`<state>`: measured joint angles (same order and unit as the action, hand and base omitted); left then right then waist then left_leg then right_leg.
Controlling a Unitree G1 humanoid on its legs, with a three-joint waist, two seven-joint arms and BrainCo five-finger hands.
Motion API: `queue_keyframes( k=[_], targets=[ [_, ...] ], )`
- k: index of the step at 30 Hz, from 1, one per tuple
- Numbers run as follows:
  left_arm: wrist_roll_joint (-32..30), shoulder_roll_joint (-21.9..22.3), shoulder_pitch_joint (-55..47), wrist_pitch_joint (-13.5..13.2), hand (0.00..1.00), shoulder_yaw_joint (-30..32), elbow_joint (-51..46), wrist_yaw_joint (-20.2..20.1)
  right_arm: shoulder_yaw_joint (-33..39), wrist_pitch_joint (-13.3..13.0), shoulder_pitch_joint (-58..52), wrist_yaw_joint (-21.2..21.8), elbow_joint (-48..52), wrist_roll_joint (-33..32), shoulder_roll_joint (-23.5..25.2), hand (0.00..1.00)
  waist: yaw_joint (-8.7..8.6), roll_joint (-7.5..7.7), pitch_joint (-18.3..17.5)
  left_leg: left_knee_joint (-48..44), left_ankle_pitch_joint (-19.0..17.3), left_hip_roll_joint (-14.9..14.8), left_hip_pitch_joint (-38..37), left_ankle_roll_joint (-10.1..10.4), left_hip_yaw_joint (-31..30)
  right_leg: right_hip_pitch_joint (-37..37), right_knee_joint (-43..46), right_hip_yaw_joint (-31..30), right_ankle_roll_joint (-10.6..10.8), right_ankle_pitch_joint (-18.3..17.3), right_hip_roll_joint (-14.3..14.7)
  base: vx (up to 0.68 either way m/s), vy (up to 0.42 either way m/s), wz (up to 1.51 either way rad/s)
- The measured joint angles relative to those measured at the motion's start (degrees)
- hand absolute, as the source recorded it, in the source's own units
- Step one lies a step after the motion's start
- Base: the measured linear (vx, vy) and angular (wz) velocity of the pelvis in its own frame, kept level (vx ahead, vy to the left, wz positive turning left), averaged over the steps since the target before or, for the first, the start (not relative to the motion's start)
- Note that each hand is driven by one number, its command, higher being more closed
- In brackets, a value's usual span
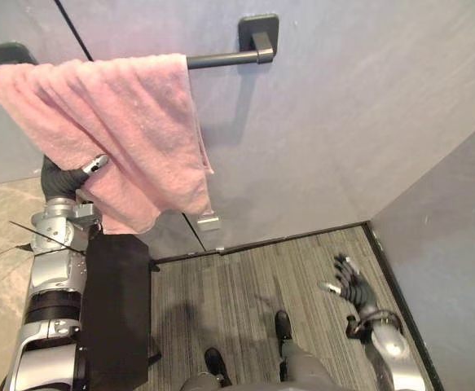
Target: Organize washtable
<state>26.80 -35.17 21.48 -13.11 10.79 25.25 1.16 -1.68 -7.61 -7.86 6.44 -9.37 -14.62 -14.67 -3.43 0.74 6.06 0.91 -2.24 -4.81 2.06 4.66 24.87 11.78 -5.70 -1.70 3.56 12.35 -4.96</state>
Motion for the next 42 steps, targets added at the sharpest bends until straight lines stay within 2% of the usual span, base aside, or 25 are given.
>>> queue_keyframes(
  k=[3,7,13,16,19,25,31,33,35,37,39,42],
  targets=[
    [0.02,-0.42,0.85,0.01,1.00,-1.94,-0.03,-0.09,-3.70,0.00,4.83,1.55,4.04,-4.64,-3.54,0.00,0.85,0.01,-0.02,-0.01,0.00,-0.01,0.02,0.00,-0.12,-0.13,0.00,0.02,-0.02,0.02,-0.05,0.00,-0.002,0.01],
    [0.12,-2.20,2.40,0.02,1.00,-4.90,-0.67,-1.18,-8.86,0.00,18.13,2.26,4.38,-10.12,-9.67,0.00,1.37,-0.02,-0.04,0.32,0.86,0.05,-0.03,-0.08,-1.17,-0.46,0.01,0.96,-0.06,0.06,-0.11,0.00,-0.006,0.11],
    [1.59,-2.89,3.02,0.08,1.00,-8.73,-3.54,-2.39,-15.42,-0.04,33.92,1.07,3.55,-15.34,-13.19,0.00,2.67,-0.32,-0.46,0.27,1.18,0.05,-0.02,-0.36,-1.74,-0.78,0.00,1.69,-0.13,0.14,-0.17,0.01,0.000,0.06],
    [1.94,-2.87,3.69,0.30,1.00,-10.06,-3.55,-2.37,-18.27,-0.39,40.51,0.14,-1.48,-15.74,-13.17,0.00,2.71,-0.43,-0.70,0.18,1.50,0.00,-0.16,-0.54,-2.88,-1.53,-0.02,2.55,-0.13,0.15,-0.26,0.01,0.006,0.17],
    [2.67,-2.69,4.85,0.39,1.00,-12.42,-3.62,-2.37,-21.78,-0.35,48.55,-1.69,-12.70,-17.38,-12.33,0.00,3.71,-0.40,-0.87,0.19,1.78,0.13,0.09,-0.79,-3.69,-1.72,-0.04,3.19,-0.21,0.20,-0.49,-0.01,0.008,0.14],
    [4.14,-1.12,8.17,1.54,1.00,-15.55,-3.58,-2.29,-23.88,4.12,63.42,-5.36,-33.84,-25.47,-6.87,0.00,4.74,-0.53,-0.81,1.03,2.86,0.23,0.65,-0.48,-4.97,-1.52,-0.03,4.49,-0.43,0.36,-0.66,-0.02,0.002,0.12],
    [5.26,0.69,12.09,1.98,1.00,-17.50,-3.37,-1.97,-23.66,6.55,71.40,-8.03,-42.77,-28.10,-1.91,0.00,4.85,-1.29,-0.35,1.50,3.79,0.11,1.62,-0.25,-5.78,-0.80,-0.02,5.23,-0.74,0.57,-0.56,0.00,-0.002,0.07],
    [5.27,1.29,13.70,2.15,1.00,-17.60,-3.00,-1.95,-23.36,6.85,73.89,-8.57,-45.49,-28.03,-0.37,0.00,4.90,-1.58,-0.17,2.63,4.61,0.11,1.81,-0.15,-6.00,-0.27,-0.01,5.74,-0.89,0.68,-0.38,0.01,-0.011,0.09],
    [5.34,3.22,17.25,2.30,1.00,-18.47,-0.80,-1.61,-20.43,7.07,77.69,-9.99,-49.72,-27.96,3.27,0.00,5.40,-1.91,0.04,4.35,6.02,-0.28,1.83,0.20,-6.79,0.14,-0.01,6.52,-0.96,0.70,0.17,0.01,-0.020,0.13],
    [5.98,3.93,18.58,2.36,1.00,-19.41,0.29,-0.99,-18.63,7.10,79.24,-10.51,-50.76,-27.87,5.06,0.00,5.83,-1.96,0.08,4.35,6.16,-0.45,2.19,0.36,-6.83,0.49,-0.01,6.61,-1.09,0.79,0.31,0.00,-0.003,0.02],
    [6.39,6.33,20.54,2.71,1.00,-19.44,2.56,-0.67,-16.50,7.06,81.52,-11.72,-50.87,-27.50,9.05,0.00,5.82,-2.48,0.47,4.35,6.42,-0.63,2.51,0.52,-7.39,0.50,-0.01,7.39,-1.11,0.80,0.40,0.01,-0.001,0.10],
    [6.39,7.79,22.28,2.71,1.00,-19.71,3.63,0.14,-16.11,6.90,84.67,-12.72,-51.20,-26.78,12.06,0.00,5.90,-2.58,1.13,4.35,6.62,-0.81,2.82,0.62,-7.80,0.51,-0.01,7.96,-1.16,0.76,0.48,0.00,0.014,0.11]
  ],
)
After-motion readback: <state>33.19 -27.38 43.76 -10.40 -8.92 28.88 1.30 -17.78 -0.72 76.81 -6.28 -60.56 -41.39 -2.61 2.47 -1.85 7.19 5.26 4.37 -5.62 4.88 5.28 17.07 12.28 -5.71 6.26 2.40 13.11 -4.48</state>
